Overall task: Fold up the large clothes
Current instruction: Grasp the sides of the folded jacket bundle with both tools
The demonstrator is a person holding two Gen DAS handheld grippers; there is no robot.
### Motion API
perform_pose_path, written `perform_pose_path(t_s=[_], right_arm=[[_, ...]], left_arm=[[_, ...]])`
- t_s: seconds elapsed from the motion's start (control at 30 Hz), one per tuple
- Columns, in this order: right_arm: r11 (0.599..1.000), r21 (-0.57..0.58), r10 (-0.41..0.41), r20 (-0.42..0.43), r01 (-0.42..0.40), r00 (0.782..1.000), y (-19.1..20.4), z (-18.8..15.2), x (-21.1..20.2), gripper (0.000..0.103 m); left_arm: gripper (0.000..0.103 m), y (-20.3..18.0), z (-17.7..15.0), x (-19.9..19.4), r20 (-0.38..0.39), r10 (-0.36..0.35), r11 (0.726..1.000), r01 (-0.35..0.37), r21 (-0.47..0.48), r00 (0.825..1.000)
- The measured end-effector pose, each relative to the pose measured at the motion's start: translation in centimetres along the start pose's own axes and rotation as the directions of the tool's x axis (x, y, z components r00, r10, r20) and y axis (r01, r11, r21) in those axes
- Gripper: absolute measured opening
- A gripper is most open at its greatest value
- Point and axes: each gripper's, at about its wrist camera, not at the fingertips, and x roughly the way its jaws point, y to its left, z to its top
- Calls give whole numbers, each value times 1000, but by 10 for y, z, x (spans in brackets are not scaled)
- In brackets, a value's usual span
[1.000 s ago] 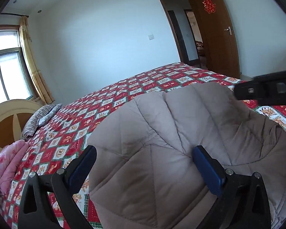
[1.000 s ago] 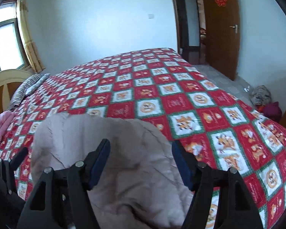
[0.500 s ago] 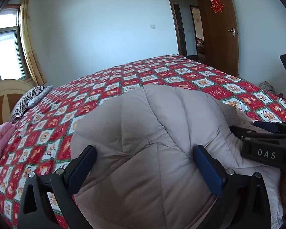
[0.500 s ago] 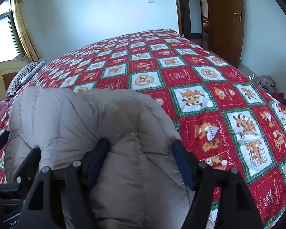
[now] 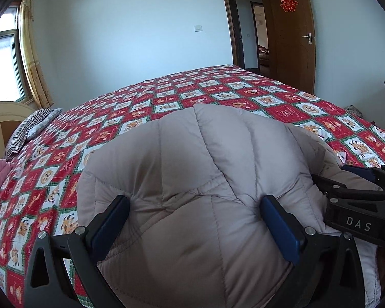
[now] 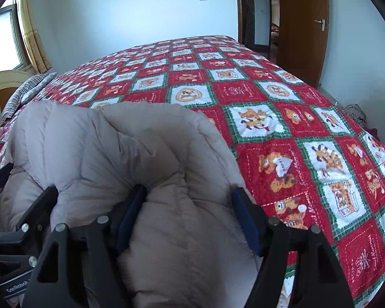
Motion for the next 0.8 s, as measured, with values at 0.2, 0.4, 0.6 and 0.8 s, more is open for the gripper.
perform_pose_path(t_s=[0.2,0.4,0.6,0.8], right_arm=[[1000,-4,-14,-5,14,1000,1,-1,3,73],[1000,0,-19,-6,19,1000,0,-4,4,73],[1000,-3,-26,-8,26,1000,1,-5,6,73],[1000,-3,-29,-7,29,1000,0,-5,7,73]], left_arm=[[102,0,-2,5,-14,-12,1000,12,-3,1000],[102,-1,-3,9,-27,-17,1000,17,0,999],[102,-2,-3,12,-36,-15,1000,15,3,999],[102,-3,-3,14,-39,-11,1000,11,6,999]])
